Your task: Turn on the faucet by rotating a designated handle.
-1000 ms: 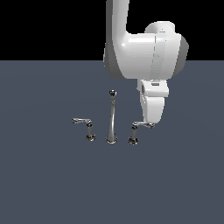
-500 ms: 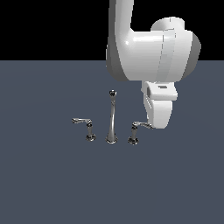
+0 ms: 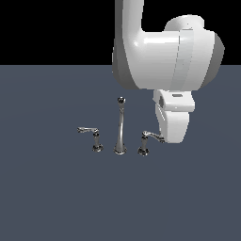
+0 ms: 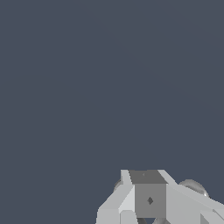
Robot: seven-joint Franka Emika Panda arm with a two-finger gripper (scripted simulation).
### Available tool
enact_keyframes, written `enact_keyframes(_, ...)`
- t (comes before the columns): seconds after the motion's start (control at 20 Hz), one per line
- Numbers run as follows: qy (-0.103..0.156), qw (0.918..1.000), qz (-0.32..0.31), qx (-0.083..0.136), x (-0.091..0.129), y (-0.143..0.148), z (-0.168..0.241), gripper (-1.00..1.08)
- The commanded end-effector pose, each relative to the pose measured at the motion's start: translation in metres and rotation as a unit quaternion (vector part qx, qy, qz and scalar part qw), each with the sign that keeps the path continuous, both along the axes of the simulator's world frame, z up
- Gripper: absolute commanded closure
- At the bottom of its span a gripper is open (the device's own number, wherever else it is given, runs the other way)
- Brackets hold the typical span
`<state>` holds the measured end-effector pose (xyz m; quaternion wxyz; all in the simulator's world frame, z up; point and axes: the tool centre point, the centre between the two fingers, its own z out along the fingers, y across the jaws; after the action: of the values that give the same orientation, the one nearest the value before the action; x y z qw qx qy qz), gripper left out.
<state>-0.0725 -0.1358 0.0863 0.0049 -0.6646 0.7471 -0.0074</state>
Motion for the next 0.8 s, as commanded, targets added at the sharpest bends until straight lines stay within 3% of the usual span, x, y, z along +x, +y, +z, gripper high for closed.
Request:
enact_keyframes(0.0,0.006,1.0000,0.002,0.002,-0.013,0.007,0.000,1.08)
enact_keyframes(0.4,0.008,1.0000,0.000,0.002,-0.042,0.016,-0.001,1.08)
enact_keyframes(0.5,0.006,1.0000,-0.007,0.001,-0.039,0.008,0.000,1.08)
enact_keyframes(0.75,0.007,1.0000,-0.004,0.001,-0.046,0.031,-0.001,1.08)
